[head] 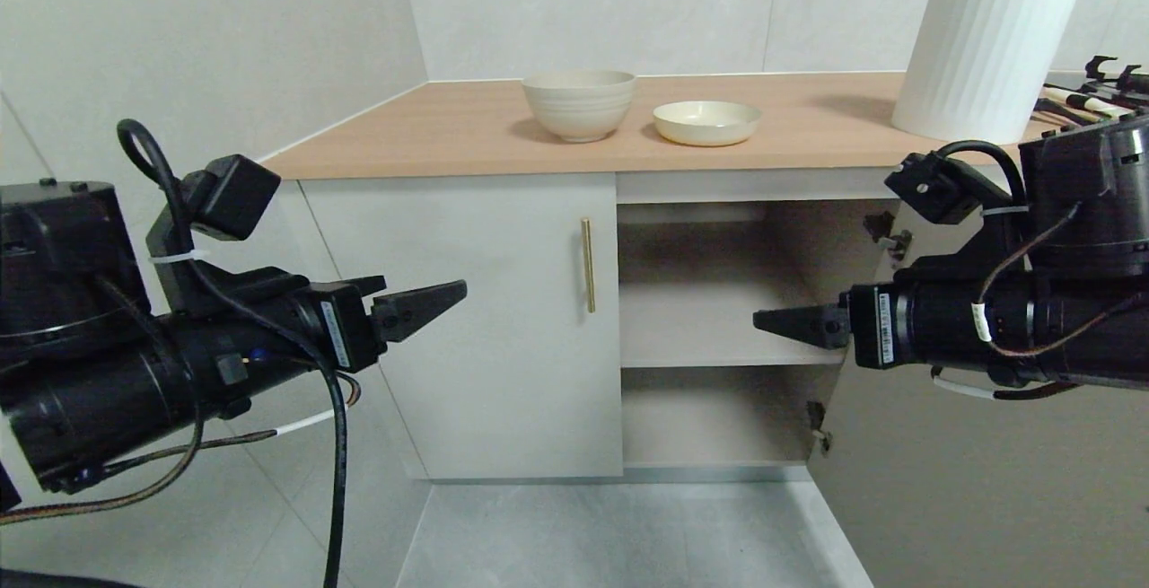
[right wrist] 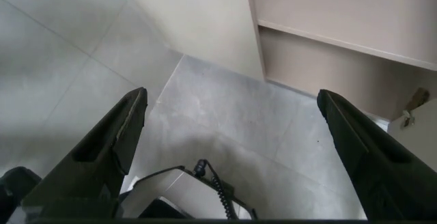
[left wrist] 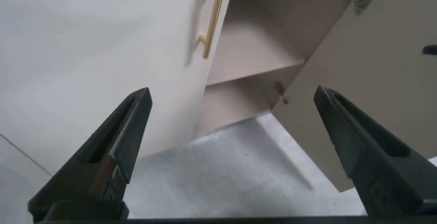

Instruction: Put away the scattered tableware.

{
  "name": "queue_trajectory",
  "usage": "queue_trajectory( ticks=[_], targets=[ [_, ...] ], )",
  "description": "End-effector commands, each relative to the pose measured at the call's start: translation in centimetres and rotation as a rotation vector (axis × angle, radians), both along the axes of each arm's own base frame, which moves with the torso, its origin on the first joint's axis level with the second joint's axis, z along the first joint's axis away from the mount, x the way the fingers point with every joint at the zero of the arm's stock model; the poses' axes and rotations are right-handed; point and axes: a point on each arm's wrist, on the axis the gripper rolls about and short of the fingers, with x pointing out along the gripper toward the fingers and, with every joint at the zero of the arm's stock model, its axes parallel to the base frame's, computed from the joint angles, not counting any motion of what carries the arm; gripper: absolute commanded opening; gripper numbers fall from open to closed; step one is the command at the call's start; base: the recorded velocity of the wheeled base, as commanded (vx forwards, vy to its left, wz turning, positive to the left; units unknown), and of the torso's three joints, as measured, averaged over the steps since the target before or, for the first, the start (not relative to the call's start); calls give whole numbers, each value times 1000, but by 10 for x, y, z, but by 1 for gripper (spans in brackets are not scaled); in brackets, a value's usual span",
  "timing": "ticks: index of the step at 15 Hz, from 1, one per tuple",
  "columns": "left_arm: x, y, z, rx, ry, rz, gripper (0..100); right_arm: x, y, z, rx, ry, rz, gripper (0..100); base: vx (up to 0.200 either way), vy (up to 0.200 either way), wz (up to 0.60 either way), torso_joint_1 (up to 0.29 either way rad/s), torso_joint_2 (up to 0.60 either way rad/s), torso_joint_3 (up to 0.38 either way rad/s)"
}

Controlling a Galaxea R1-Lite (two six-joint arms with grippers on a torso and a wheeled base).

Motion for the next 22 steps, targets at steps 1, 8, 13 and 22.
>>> queue_trajectory(
  ticks=[1,8,13,22],
  targets=[
    [-4,1,5,-7,-22,0,100,-2,-1,1,1,-1,1,100,0,0,0,0,0,0],
    [-10,3,11,-8,-30,-1,100,-3,-2,0,-6,11,2,100,143,0,0,0,2,0],
    [-7,2,9,-7,-21,-1,100,-8,-7,-3,-4,13,5,100,200,0,0,8,6,0],
    [-9,3,11,-10,-25,-3,100,-14,-12,0,2,1,12,100,44,0,0,1,1,0]
  ],
)
